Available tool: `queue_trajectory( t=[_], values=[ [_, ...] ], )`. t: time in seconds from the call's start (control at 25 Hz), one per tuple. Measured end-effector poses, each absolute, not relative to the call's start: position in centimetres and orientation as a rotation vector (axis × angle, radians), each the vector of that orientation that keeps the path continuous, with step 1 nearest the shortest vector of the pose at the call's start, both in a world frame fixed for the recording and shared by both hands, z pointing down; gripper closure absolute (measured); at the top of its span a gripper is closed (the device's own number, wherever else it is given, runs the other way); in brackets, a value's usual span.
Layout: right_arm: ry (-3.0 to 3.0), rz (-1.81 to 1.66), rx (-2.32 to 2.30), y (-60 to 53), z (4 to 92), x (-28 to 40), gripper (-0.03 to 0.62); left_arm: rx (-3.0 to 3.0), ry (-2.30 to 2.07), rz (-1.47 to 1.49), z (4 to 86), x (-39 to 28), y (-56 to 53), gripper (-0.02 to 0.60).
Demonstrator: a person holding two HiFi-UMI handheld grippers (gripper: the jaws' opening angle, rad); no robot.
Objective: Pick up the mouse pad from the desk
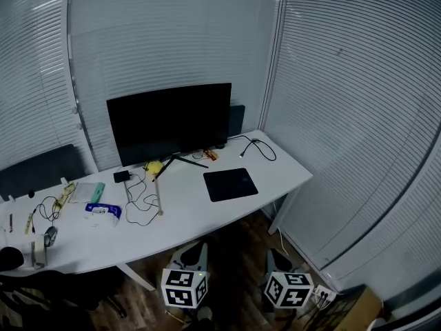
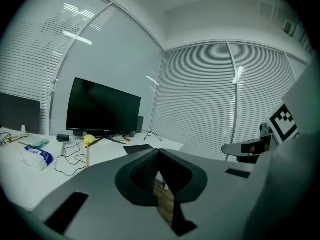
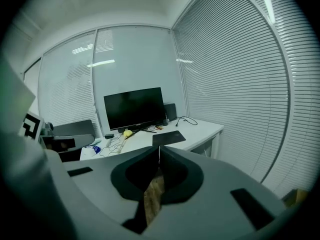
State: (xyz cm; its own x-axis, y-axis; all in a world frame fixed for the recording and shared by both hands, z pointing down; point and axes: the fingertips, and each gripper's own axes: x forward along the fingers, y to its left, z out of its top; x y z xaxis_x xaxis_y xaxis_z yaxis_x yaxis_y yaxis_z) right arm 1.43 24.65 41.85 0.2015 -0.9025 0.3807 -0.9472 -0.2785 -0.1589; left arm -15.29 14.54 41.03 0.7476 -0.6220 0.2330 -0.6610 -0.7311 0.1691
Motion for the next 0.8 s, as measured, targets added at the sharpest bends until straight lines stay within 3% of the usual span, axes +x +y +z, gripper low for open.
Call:
queue_trajectory(
  t=[0.8],
  values=[
    [-1.723,0.558,2.352,15.0,40.8,5.5,0.56,2.704,-0.944,0.228,41.7,-11.2,3.8,0.563]
  ],
)
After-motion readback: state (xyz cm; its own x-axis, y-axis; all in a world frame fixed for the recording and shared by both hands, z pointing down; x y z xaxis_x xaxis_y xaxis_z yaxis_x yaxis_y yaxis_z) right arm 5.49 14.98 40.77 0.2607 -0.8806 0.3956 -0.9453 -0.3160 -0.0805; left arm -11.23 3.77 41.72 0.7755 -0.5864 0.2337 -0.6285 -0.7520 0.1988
